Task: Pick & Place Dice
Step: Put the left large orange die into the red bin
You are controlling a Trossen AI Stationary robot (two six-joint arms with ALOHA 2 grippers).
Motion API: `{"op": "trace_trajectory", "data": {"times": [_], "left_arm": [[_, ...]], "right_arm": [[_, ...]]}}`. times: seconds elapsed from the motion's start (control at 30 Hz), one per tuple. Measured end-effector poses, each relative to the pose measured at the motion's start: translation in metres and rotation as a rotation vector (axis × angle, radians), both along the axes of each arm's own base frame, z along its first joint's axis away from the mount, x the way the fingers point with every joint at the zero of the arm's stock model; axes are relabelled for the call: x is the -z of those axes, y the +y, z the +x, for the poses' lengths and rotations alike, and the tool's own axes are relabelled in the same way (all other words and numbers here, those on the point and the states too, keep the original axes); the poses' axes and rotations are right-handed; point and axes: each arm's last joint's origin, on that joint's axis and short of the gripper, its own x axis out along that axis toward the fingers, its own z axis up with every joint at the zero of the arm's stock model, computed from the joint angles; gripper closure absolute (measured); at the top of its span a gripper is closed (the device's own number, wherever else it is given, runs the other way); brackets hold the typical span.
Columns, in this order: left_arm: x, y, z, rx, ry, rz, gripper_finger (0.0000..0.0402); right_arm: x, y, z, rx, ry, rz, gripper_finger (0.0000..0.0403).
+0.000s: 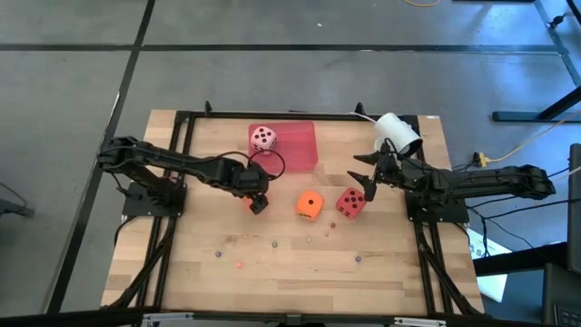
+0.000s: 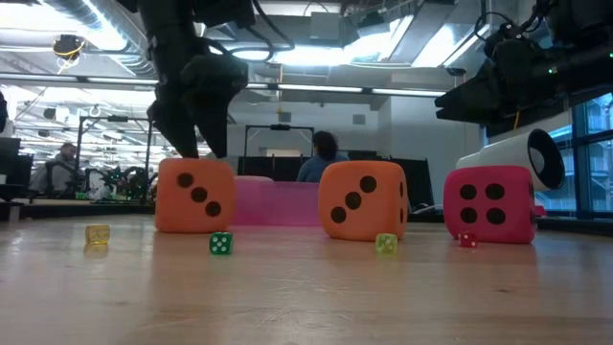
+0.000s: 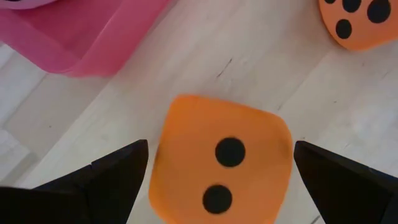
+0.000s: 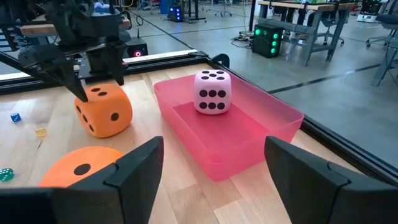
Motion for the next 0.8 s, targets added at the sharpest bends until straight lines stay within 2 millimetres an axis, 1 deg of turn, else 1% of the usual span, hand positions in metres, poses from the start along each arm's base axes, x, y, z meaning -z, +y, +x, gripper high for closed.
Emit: {"op": "trace_trajectory", "data": {"times": [0.13,0.4,0.63,0.8], "left_arm": [[0.000,0.000,0.000,0.007,-0.004,-0.011,0.0002],[0.001,-0.005,-0.001,0.274,0.057,0.020,0.0002],[0.006,-0.001,-0.001,0.272,0.090,-0.002,0.0002],[0.020,-0.001,0.006,0.286,0.144,-0.019,0.0002]], "right_arm": [[0.000,0.000,0.000,0.000,0.000,0.000,0.0124],[0.000,0.000,0.000,0.000,0.000,0.000,0.0124],[0.000,0.000,0.000,0.000,0.000,-0.001,0.0124],[0.000,0.000,0.000,0.000,0.000,-0.001,0.0124]]}}
